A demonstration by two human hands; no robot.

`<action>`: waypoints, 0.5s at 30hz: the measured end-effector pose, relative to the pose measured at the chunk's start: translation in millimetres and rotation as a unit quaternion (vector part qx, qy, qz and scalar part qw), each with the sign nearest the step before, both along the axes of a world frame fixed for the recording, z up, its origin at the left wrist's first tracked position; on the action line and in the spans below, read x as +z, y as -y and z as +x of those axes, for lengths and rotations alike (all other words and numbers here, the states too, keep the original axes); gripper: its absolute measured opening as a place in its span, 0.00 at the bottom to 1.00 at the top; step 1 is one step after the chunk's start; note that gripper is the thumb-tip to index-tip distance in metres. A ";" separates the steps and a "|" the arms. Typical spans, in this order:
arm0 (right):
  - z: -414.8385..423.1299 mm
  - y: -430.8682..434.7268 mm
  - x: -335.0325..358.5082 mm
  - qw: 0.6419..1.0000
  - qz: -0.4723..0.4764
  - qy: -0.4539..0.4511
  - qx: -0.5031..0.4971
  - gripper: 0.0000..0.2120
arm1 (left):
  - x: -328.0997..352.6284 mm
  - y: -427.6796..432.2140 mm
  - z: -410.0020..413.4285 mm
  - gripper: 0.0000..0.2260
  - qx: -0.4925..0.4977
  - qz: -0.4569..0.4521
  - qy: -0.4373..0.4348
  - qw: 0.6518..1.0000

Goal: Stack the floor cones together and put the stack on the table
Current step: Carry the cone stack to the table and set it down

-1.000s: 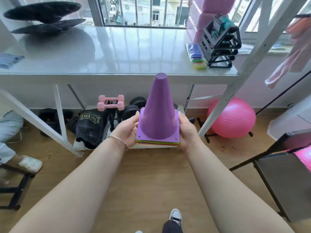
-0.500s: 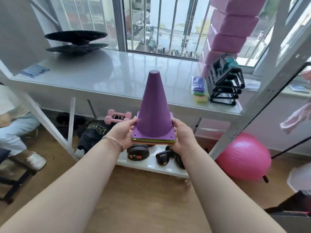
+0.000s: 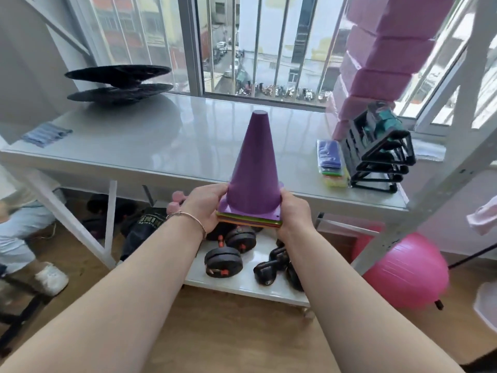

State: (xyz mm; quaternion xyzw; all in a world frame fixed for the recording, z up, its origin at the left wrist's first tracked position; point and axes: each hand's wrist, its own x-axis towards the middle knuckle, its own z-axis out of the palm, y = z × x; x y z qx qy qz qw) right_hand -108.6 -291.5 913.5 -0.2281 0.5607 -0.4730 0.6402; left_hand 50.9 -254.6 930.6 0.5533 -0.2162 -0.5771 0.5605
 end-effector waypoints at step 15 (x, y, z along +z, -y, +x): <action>79.2 106.5 11.0 0.954 -0.126 -0.259 -0.081 0.19 | -0.4 135.6 69.2 0.15 -0.025 -0.049 0.086 0.995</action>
